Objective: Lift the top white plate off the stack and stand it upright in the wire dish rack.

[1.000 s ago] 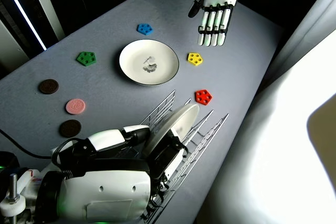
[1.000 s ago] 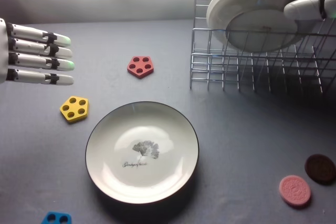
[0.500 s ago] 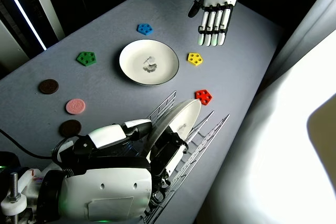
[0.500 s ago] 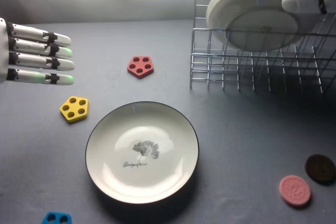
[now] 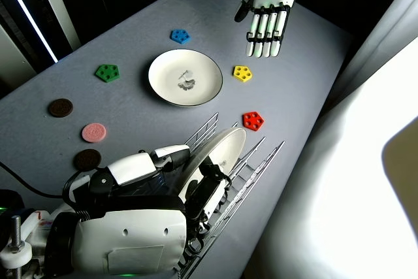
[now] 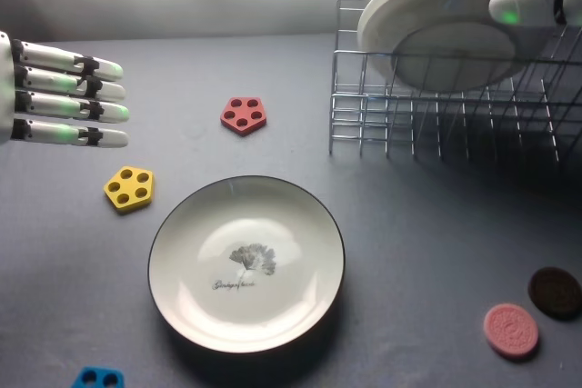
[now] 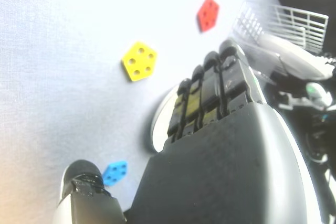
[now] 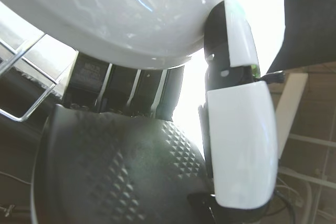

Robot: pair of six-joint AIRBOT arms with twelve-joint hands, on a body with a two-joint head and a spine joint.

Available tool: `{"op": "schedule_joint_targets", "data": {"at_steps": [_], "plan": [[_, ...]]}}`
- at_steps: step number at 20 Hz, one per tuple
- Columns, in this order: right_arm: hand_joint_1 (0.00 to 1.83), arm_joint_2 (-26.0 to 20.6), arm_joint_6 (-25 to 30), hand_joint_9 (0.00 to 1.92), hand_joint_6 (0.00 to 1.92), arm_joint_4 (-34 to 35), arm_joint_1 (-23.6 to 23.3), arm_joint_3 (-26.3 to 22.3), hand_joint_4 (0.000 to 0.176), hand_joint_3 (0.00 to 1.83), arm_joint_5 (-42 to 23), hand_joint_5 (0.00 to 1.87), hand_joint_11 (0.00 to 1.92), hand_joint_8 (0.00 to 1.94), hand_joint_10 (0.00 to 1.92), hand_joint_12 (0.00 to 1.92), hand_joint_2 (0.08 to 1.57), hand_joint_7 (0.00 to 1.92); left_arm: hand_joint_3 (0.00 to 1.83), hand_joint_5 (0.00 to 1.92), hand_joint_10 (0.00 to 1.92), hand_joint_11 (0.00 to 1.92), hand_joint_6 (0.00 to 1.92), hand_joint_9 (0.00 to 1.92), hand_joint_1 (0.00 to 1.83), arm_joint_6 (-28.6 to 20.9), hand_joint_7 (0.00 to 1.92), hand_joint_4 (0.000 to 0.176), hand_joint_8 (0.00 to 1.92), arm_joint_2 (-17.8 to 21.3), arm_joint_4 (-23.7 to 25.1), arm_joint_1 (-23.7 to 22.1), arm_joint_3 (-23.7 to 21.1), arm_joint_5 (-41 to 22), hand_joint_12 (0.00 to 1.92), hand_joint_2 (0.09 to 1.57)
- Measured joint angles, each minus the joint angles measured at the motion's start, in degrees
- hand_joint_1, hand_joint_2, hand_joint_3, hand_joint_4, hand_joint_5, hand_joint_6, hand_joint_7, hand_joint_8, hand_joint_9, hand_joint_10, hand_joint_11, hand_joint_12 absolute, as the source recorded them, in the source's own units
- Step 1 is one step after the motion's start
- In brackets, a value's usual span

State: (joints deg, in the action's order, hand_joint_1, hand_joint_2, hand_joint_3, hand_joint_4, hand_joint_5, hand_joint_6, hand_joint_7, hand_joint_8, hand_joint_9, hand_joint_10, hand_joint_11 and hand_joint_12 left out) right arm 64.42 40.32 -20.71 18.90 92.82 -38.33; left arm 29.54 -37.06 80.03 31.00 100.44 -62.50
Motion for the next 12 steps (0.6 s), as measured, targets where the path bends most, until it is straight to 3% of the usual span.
{"op": "schedule_joint_targets", "data": {"at_steps": [12], "plan": [[1.16, 0.00, -1.73, 0.90, 0.01, 0.39, 0.28, 0.39, 0.000, 0.00, -1.64, 0.76, 0.99, 0.00, 0.01, 0.10, 0.98, 0.79, 0.00, 0.01, 0.00, 0.06, 0.00, 0.03, 0.01, 0.00, 0.02, 0.000, 0.00, 0.00, -0.04, -0.02, 0.00, -0.13, 0.03, 0.87]]}}
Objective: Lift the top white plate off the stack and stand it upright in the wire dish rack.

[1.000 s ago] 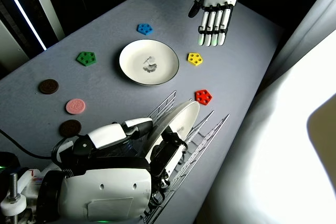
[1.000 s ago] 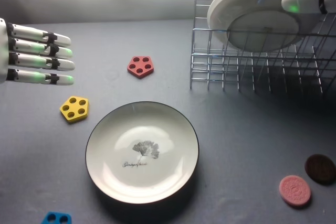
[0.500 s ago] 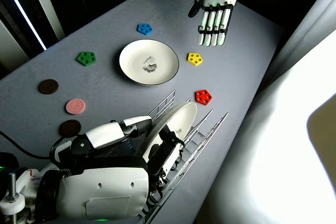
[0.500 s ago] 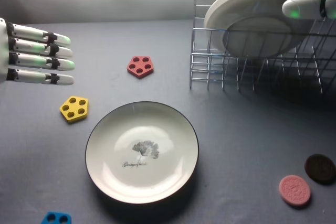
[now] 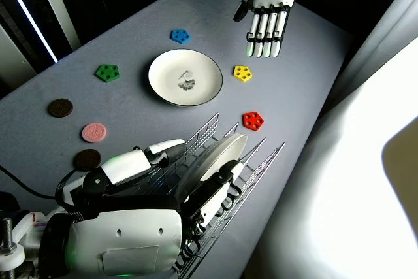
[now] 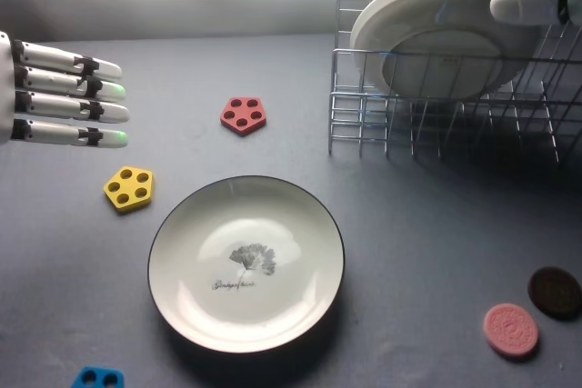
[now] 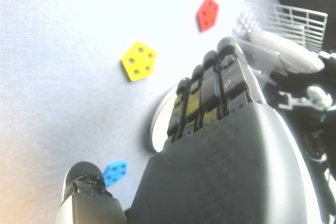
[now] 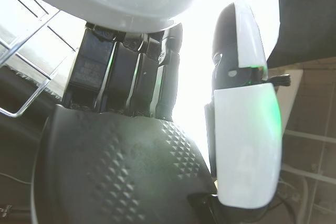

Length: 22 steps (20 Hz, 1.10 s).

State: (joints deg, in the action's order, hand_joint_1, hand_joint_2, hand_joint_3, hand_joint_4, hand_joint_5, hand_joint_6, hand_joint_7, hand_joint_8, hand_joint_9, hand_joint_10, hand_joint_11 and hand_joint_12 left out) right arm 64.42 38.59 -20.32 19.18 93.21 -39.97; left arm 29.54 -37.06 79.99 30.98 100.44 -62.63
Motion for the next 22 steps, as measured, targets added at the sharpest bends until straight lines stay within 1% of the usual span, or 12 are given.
{"op": "schedule_joint_targets", "data": {"at_steps": [1, 3, 5, 8, 11, 12, 14, 15, 17, 18, 21, 22], "plan": [[1.13, 0.00, -1.09, 0.89, 0.00, 0.11, 0.00, -0.04, 0.000, 0.00, -0.04, 0.73, 0.97, 0.00, 0.00, 0.09, 0.99, 0.77, 0.00, 0.02, 0.00, 0.07, 0.00, 0.04, 0.04, 0.00, 0.03, 0.000, 0.00, 0.00, -0.02, 0.02, 0.00, -0.02, 0.04, 0.86], [1.11, -0.02, -2.99, 0.88, 0.00, 0.33, 0.00, -0.04, 0.000, 0.00, -0.04, 0.70, 0.97, 0.00, 0.00, 0.09, 0.99, 0.77, 0.00, 0.02, 0.01, 0.08, 0.00, 0.05, 0.05, -0.02, 0.04, 0.000, 0.01, 0.00, -0.02, 0.02, 0.00, -0.22, 0.04, 0.86], [1.07, -0.02, -5.90, 0.83, 0.00, 1.16, 0.00, -0.11, 0.000, 0.00, -0.13, 0.66, 0.93, 0.00, 0.00, 0.08, 0.99, 0.73, 0.00, 0.02, 0.01, 0.08, 0.00, 0.05, 0.03, -0.09, 0.04, 0.000, 0.00, -0.09, -0.09, 0.00, 0.00, -0.63, 0.04, 0.86], [1.07, 0.00, -9.86, 0.81, 0.00, 1.92, 0.00, -0.11, 0.000, 0.00, -1.09, 0.63, 0.92, 0.00, 0.00, 0.07, 0.98, 0.71, 0.00, 0.00, 0.00, 0.06, 0.00, 0.03, 0.05, -0.48, 0.02, 0.000, 0.00, -0.57, -0.15, 0.00, 0.00, -0.70, 0.03, 0.87], [1.05, 0.00, -14.69, 0.70, 0.00, 3.63, -0.02, -0.44, 0.000, 0.00, -2.47, 0.54, 0.84, 0.00, 0.00, 0.04, 0.98, 0.61, 0.00, 0.04, 0.01, 0.09, 0.01, 0.05, 0.02, -0.98, 0.04, 0.000, 0.01, -0.59, -0.33, 0.00, 0.00, -1.05, 0.04, 0.86], [1.04, 0.00, -15.61, 0.68, 0.00, 4.04, -0.07, -0.68, 0.000, 0.00, -2.62, 0.51, 0.80, 0.00, 0.00, 0.02, 0.98, 0.59, 0.00, 0.03, 0.00, 0.08, 0.01, 0.04, 0.03, -1.05, 0.03, 0.000, 0.00, -0.59, -0.39, 0.00, 0.00, -1.14, 0.04, 0.86], [1.03, 0.04, -16.06, 0.65, 0.01, 3.96, -0.07, -0.98, 0.000, 0.00, -2.75, 0.54, 0.78, 0.00, 0.00, 0.01, 0.97, 0.59, 0.00, 0.02, 0.00, 0.08, 0.00, 0.04, 0.02, -1.14, 0.03, 0.000, 0.00, -0.59, -0.37, 0.00, 0.00, -1.14, 0.04, 0.86], [1.02, 0.11, -16.20, 0.62, 0.02, 3.96, -0.09, -1.01, 0.000, 0.00, -2.99, 0.56, 0.76, 0.00, 0.00, 0.01, 0.97, 0.57, 0.00, 0.04, 0.01, 0.11, 0.01, 0.06, 0.06, -1.55, 0.05, 0.000, 0.01, -0.59, -0.39, 0.00, 0.00, -1.14, 0.05, 0.86], [1.01, 0.11, -16.85, 0.57, 0.00, 3.82, -0.46, -1.01, 0.000, 0.00, -3.13, 0.47, 0.73, 0.00, 0.00, 0.00, 0.97, 0.51, 0.00, 0.04, 0.01, 0.11, 0.01, 0.07, 0.05, -2.60, 0.05, 0.000, 0.01, -0.59, -0.39, 0.00, 0.00, -1.16, 0.05, 0.86], [0.98, 0.11, -17.49, 0.56, 0.00, 3.82, -0.96, -1.01, 0.000, 0.00, -3.52, 0.47, 0.70, 0.00, 0.00, 0.00, 0.98, 0.52, 0.00, 0.00, 0.00, 0.08, 0.00, 0.04, 0.06, -3.08, 0.02, 0.000, 0.00, -0.59, -0.44, 0.00, 0.00, -1.18, 0.04, 0.87], [1.00, 0.09, -18.91, 0.55, 0.02, 3.96, -1.51, -1.05, 0.000, 0.00, -4.72, 0.53, 0.72, 0.00, 0.00, 0.01, 0.97, 0.51, 0.00, 0.02, 0.00, 0.10, 0.01, 0.05, 0.07, -3.67, 0.03, 0.000, 0.00, -0.59, -0.55, 0.00, 0.00, -1.09, 0.04, 0.86], [0.99, 0.09, -19.34, 0.57, 0.01, 3.65, -1.55, -1.05, 0.000, 0.00, -5.40, 0.51, 0.73, 0.00, 0.01, 0.01, 0.97, 0.52, 0.00, 0.02, 0.00, 0.10, 0.01, 0.05, 0.08, -4.00, 0.03, 0.000, 0.01, -0.59, -0.72, 0.00, 0.00, -1.03, 0.04, 0.86]]}}
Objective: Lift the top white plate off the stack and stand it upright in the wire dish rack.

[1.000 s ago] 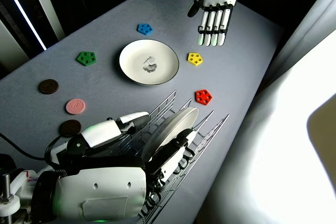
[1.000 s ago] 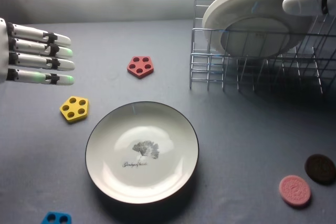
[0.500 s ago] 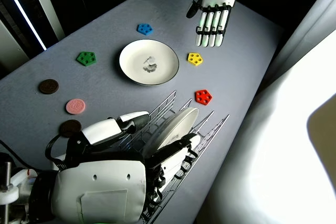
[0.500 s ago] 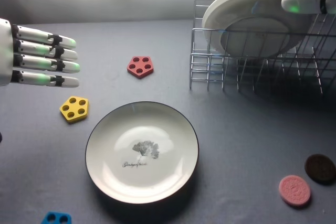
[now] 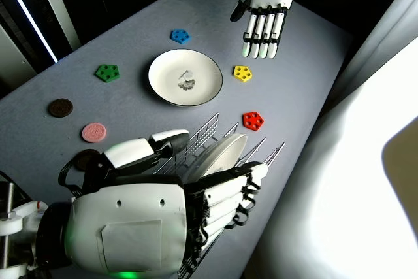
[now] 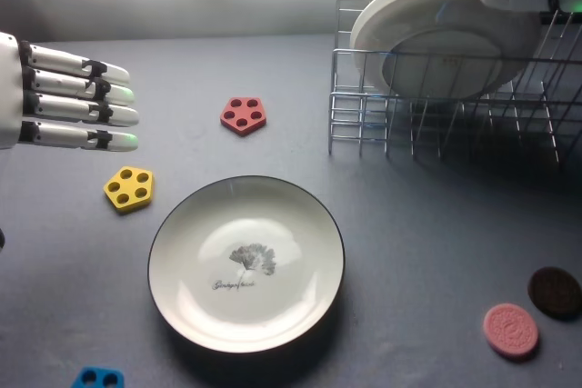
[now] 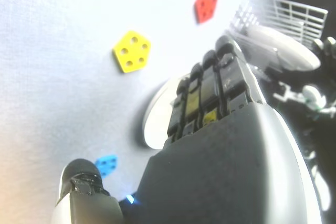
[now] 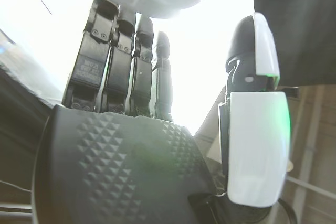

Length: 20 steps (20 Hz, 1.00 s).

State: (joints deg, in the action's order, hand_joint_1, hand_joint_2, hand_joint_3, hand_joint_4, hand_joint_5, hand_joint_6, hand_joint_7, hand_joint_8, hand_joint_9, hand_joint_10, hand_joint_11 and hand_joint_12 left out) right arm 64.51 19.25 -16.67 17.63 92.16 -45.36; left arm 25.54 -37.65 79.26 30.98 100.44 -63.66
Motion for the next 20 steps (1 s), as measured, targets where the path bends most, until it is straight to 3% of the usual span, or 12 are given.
{"op": "schedule_joint_targets", "data": {"at_steps": [11, 12, 13, 18, 20], "plan": [[0.97, 0.02, -14.86, 0.59, 0.00, -7.26, -2.08, -0.96, 0.000, 0.00, -8.76, 0.51, 0.70, 0.00, 0.00, 0.00, 0.97, 0.53, 0.00, 0.01, 0.00, 0.07, 0.00, 0.02, 0.09, -1.86, 0.01, 0.000, 0.00, 0.00, -2.75, 0.00, 0.00, -0.13, 0.03, 0.86], [0.97, 0.00, -17.75, 0.57, 0.00, -7.28, -2.08, -1.27, 0.000, 0.00, -9.79, 0.49, 0.69, 0.00, 0.00, 0.00, 0.97, 0.50, 0.00, 0.01, 0.00, 0.08, 0.00, 0.03, 0.07, -1.86, 0.01, 0.000, 0.00, 0.00, -2.80, 0.00, 0.00, -0.09, 0.03, 0.86], [1.00, 0.00, -20.83, 0.56, 0.00, -7.52, -2.12, -1.70, 0.000, 0.00, -10.95, 0.45, 0.71, 0.00, 0.00, 0.01, 0.95, 0.48, 0.00, 0.03, 0.01, 0.11, 0.01, 0.05, 0.09, -5.16, 0.04, 0.000, 0.01, 0.00, -2.82, 0.00, 0.00, -0.20, 0.04, 0.86], [0.98, -1.57, -36.94, 0.48, 0.00, -13.42, -2.45, -6.56, 0.000, 0.00, -15.80, 0.39, 0.67, 0.00, 0.00, 0.00, 0.92, 0.42, 0.00, 0.03, 0.01, 0.11, 0.00, 0.05, 0.07, -7.89, 0.04, 0.000, 0.01, 0.00, -3.06, -0.04, -0.28, -0.24, 0.04, 0.87], [0.98, -2.49, -41.97, 0.38, 0.00, -15.06, -2.45, -8.68, 0.000, 0.00, -17.11, 0.35, 0.54, 0.00, 0.00, 0.00, 0.90, 0.35, 0.00, 0.02, 0.00, 0.11, 0.00, 0.04, 0.06, -9.44, 0.03, 0.000, 0.00, 0.00, -3.13, -0.04, -0.28, -0.57, 0.04, 0.86]]}}
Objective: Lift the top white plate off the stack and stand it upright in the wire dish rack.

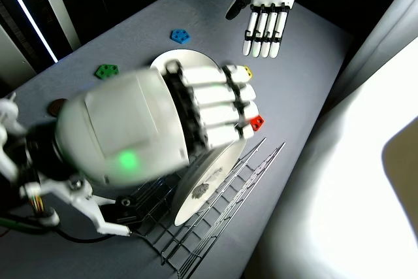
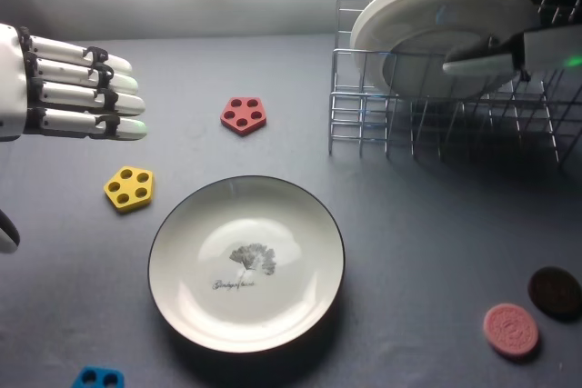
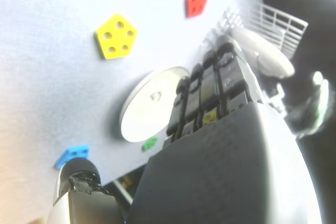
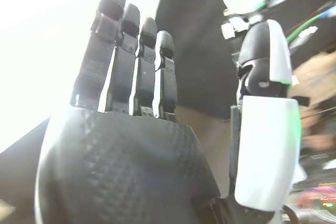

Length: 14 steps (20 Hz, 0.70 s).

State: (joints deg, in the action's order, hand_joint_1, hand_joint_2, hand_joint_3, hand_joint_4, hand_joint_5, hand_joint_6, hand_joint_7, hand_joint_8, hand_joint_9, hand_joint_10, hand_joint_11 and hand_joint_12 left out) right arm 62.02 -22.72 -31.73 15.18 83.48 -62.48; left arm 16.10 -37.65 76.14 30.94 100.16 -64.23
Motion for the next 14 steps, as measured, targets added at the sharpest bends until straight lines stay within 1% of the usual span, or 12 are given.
{"op": "schedule_joint_targets", "data": {"at_steps": [1, 2, 3, 4, 5, 6, 7, 8, 10, 11, 12, 14], "plan": [[0.96, -0.92, -0.63, 0.35, 0.00, -1.75, 0.00, -0.98, 0.000, 0.00, -0.74, 0.33, 0.50, 0.00, 0.00, 0.00, 0.90, 0.34, 0.00, 0.03, 0.00, 0.12, 0.01, 0.05, 0.07, -2.12, 0.04, 0.000, 0.01, 0.00, -0.24, 0.00, 0.00, -0.33, 0.05, 0.87], [0.89, -2.12, -0.70, 0.26, 0.00, -4.28, 0.00, -1.77, 0.000, 0.00, -2.23, 0.26, 0.39, 0.00, 0.00, 0.00, 0.89, 0.26, 0.00, 0.04, 0.01, 0.13, 0.00, 0.06, 0.07, -4.07, 0.04, 0.000, 0.00, 0.00, -0.59, 0.00, 0.00, -0.83, 0.05, 0.86], [0.85, -3.26, -0.72, 0.22, 0.00, -5.49, 0.00, -2.71, 0.000, 0.00, -3.30, 0.19, 0.29, 0.00, 0.00, 0.00, 0.90, 0.21, 0.00, 0.03, 0.00, 0.13, 0.00, 0.05, 0.08, -4.74, 0.03, 0.000, 0.00, 0.00, -0.57, 0.00, 0.00, -1.16, 0.05, 0.86], [0.85, -4.50, -0.50, 0.22, 0.00, -6.38, 0.00, -3.65, 0.000, 0.00, -4.13, 0.19, 0.29, 0.00, 0.00, 0.00, 0.90, 0.21, 0.00, 0.03, 0.00, 0.13, 0.00, 0.05, 0.08, -5.35, 0.03, 0.000, 0.00, 0.00, -0.52, 0.00, -0.02, -1.33, 0.05, 0.86], [0.85, -6.12, 0.07, 0.19, 0.00, -7.89, 0.00, -4.52, 0.000, 0.00, -6.03, 0.17, 0.25, 0.00, 0.00, 0.00, 0.91, 0.19, 0.00, 0.03, 0.01, 0.14, 0.00, 0.06, 0.05, -6.03, 0.03, 0.000, 0.01, 0.00, -0.55, 0.00, -0.02, -1.73, 0.05, 0.87], [0.85, -6.64, 0.15, 0.19, 0.00, -8.31, 0.00, -4.90, 0.000, 0.00, -6.64, 0.17, 0.25, 0.00, 0.00, 0.00, 0.91, 0.19, 0.00, 0.03, 0.01, 0.14, 0.00, 0.06, 0.05, -6.34, 0.03, 0.000, 0.01, 0.00, -0.55, 0.00, -0.02, -1.90, 0.05, 0.87], [0.84, -7.45, 1.46, 0.18, 0.00, -9.40, 0.00, -5.33, 0.000, 0.00, -7.43, 0.16, 0.26, 0.00, 0.00, 0.01, 0.91, 0.18, 0.00, 0.04, 0.01, 0.13, 0.00, 0.06, 0.06, -7.04, 0.04, 0.000, 0.01, 0.00, -0.59, 0.00, -0.02, -2.38, 0.05, 0.87], [0.79, -7.80, 3.15, 0.17, 0.00, -10.51, 0.02, -5.53, 0.000, 0.01, -7.63, 0.13, 0.24, 0.00, 0.00, 0.00, 0.92, 0.17, 0.00, 0.03, 0.00, 0.13, 0.00, 0.05, 0.06, -7.04, 0.03, 0.000, 0.00, 0.00, -0.83, 0.00, -0.24, -2.75, 0.05, 0.87], [0.81, -8.48, 4.11, 0.17, 0.01, -12.48, 2.05, -6.27, 0.000, 0.00, -7.69, 0.15, 0.22, 0.00, 0.00, 0.00, 0.91, 0.18, 0.00, 0.00, 0.00, 0.06, 0.00, 0.00, 0.04, -7.15, 0.00, 0.000, 0.00, 0.00, -1.73, 0.00, -0.83, -3.28, 0.02, 0.88], [0.81, -8.92, 4.22, 0.16, 0.01, -14.51, 2.80, -6.45, 0.000, 0.00, -7.78, 0.15, 0.21, 0.00, 0.00, 0.00, 0.91, 0.17, 0.01, 0.00, 0.00, 0.05, 0.00, 0.00, 0.02, -7.15, 0.00, 0.000, 0.00, 0.00, -1.99, 0.00, -1.07, -3.41, 0.01, 0.88], [0.81, -9.33, 4.28, 0.16, 0.01, -14.91, 3.43, -6.95, 0.000, 0.00, -7.76, 0.15, 0.21, 0.00, 0.00, 0.00, 0.91, 0.17, 0.01, 0.00, 0.00, 0.05, 0.00, 0.00, 0.02, -7.17, 0.00, 0.000, 0.00, 0.07, -2.29, 0.00, -1.40, -3.30, 0.01, 0.88], [0.75, -10.25, 4.28, 0.20, 0.01, -15.61, 4.90, -7.96, 0.000, 0.00, -8.13, 0.18, 0.23, 0.01, 0.01, 0.01, 0.92, 0.21, 0.01, 0.00, 0.00, 0.03, 0.00, 0.00, 0.00, -6.45, 0.00, 0.000, 0.00, 0.07, -3.13, 0.00, -2.29, -3.39, 0.00, 0.89]]}}
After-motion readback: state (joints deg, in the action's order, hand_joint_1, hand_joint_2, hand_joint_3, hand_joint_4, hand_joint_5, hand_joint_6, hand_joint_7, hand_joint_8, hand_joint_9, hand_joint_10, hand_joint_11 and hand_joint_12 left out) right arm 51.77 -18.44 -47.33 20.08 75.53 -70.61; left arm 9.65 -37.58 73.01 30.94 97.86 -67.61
